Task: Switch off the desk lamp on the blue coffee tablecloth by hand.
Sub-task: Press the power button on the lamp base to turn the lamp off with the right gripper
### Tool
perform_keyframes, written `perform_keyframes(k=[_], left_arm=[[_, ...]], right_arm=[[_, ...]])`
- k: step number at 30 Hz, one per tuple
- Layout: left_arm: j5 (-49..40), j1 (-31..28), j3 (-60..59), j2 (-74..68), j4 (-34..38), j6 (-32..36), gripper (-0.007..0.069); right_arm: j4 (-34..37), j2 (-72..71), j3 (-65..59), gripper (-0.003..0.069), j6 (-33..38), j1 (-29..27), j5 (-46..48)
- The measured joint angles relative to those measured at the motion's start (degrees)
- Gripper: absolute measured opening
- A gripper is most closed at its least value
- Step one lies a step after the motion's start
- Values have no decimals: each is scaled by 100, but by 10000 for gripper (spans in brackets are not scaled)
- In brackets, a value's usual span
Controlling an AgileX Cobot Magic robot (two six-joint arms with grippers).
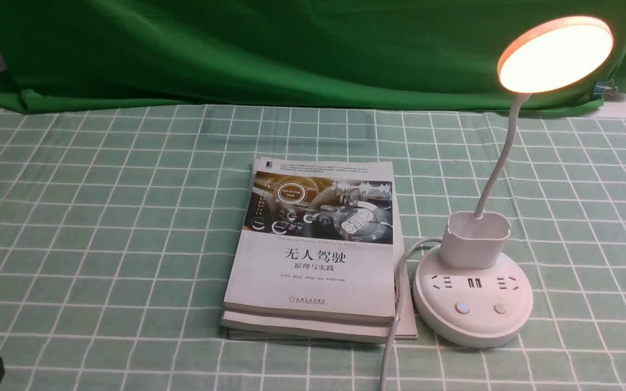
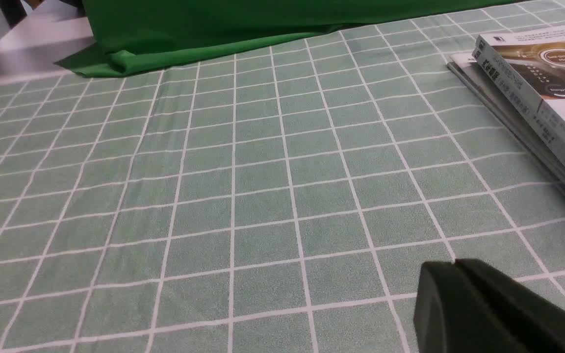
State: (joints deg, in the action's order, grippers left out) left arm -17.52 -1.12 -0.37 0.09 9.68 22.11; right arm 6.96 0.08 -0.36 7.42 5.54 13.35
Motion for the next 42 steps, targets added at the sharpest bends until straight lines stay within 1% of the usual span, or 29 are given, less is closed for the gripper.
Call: perform_keyframes(k=[37,38,42], left_arm=[[0,0,0,0,0,0,0],[0,0,0,0,0,0,0],[0,0,0,0,0,0,0]], right_arm=[[19,0,0,237,-16,0,-32],[69,0,0,237,-44,0,-53],[672,0,0,237,-975,0,-268]])
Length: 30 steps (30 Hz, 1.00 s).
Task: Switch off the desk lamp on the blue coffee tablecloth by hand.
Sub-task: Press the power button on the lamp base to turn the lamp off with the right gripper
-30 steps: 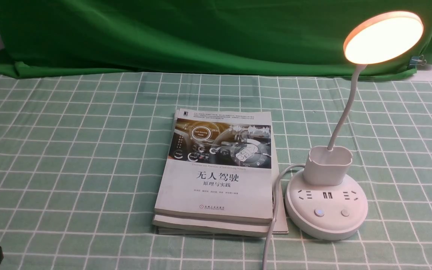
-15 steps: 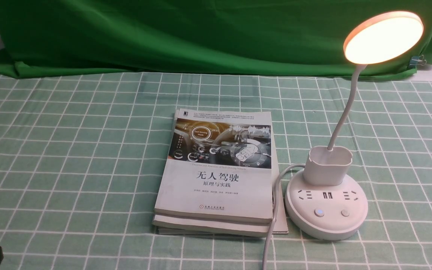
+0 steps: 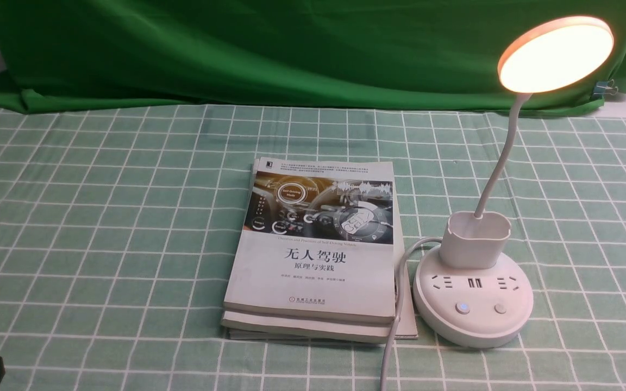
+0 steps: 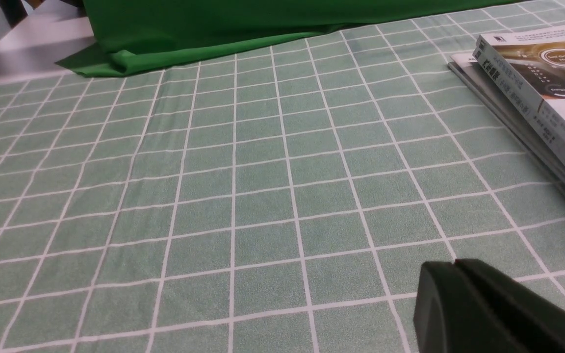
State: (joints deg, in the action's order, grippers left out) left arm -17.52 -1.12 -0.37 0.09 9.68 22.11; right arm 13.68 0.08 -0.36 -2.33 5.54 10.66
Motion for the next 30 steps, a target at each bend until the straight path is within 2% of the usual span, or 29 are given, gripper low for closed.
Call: perform_keyframes(k=[3,6,12,16,18,20,22,24,30], left_arm=[[0,0,0,0,0,0,0],[0,0,0,0,0,0,0],[0,0,0,0,0,0,0],[0,0,0,0,0,0,0],[0,0,0,0,0,0,0],[0,0,0,0,0,0,0],[0,0,0,0,0,0,0],[0,0,0,0,0,0,0],[0,0,0,0,0,0,0]], right_arm=[[184,0,0,237,-868,0,-376],[222,0,0,237,-1332,0,-728],[235,0,0,237,-1558,0,-1238],[235,6,9,235,-1578,0,-1109],[243,123,155,204,-1572,0,-677],[243,409,538,139,-1404,0,-128],[243,696,889,87,-1159,0,295],[243,1377,1599,44,-656,0,1141],[201,3139,3008,33,292,0,3295]])
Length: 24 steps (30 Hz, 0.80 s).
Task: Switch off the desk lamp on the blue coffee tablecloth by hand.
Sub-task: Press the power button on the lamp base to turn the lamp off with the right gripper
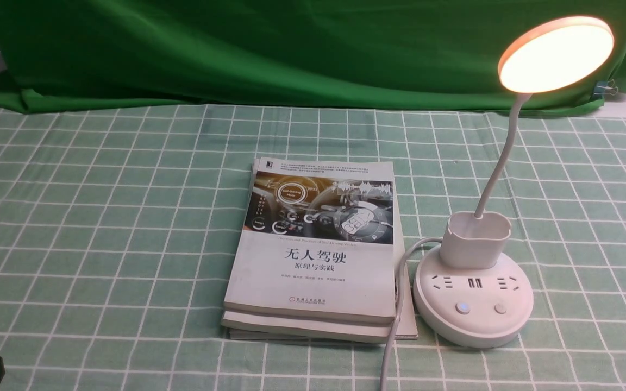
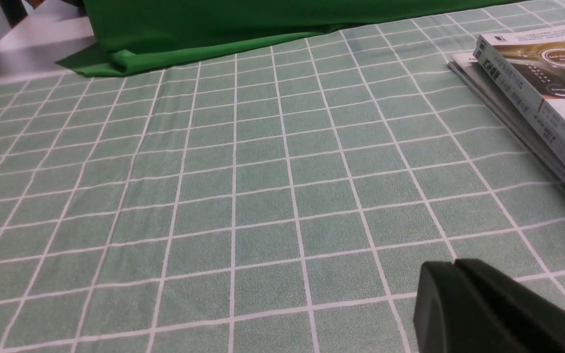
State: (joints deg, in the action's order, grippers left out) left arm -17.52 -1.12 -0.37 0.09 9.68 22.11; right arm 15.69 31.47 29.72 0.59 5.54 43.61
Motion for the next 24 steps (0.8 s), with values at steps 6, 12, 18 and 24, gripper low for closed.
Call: perform_keyframes(k=[6,12,18,24], left_arm=[[0,0,0,0,0,0,0],[0,0,0,0,0,0,0],[0,0,0,0,0,0,0],[0,0,0,0,0,0,0]], right_arm=[[-58,1829,820,31,562,0,943],[-86,2968,1222,31,694,0,997],[-144,3688,1577,31,689,318,1038],[-358,4384,1935,31,358,1183,1020]])
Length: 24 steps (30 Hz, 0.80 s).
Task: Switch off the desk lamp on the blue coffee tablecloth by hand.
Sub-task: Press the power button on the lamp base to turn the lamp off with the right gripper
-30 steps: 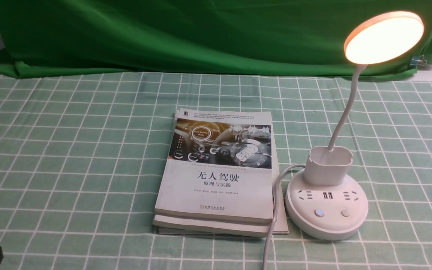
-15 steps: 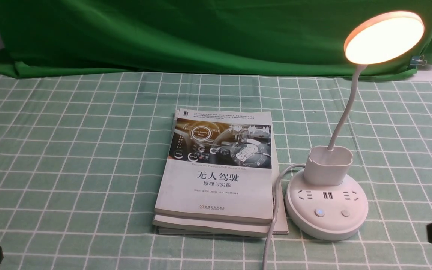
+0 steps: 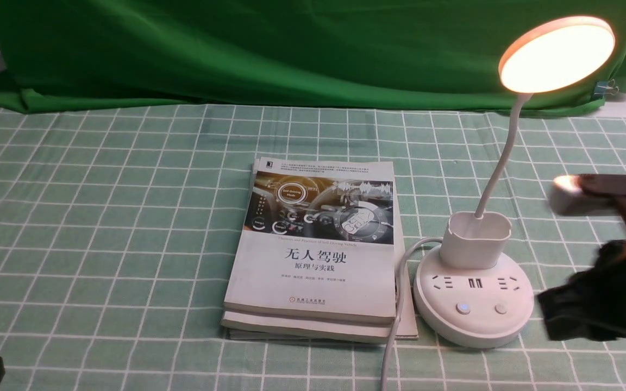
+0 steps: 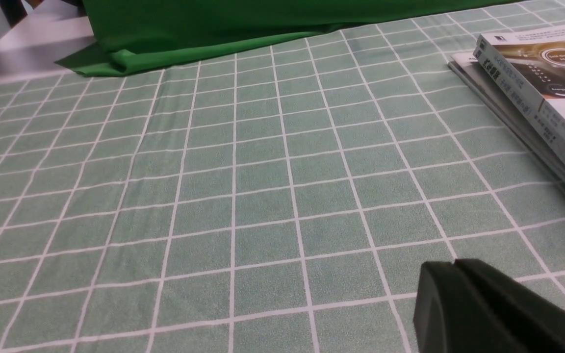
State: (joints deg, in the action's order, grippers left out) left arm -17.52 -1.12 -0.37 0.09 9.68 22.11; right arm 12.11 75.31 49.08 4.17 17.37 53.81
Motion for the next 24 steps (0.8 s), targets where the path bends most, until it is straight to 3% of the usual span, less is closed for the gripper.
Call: perform_keyframes(k=[6,13,24], left_arm=[[0,0,0,0,0,0,0],[0,0,0,0,0,0,0],[0,0,0,0,0,0,0]], right_arm=[[-259,589,335,31,-262,425,-12],[-747,875,484,31,-601,431,-229],[-786,988,490,31,-639,301,-439]])
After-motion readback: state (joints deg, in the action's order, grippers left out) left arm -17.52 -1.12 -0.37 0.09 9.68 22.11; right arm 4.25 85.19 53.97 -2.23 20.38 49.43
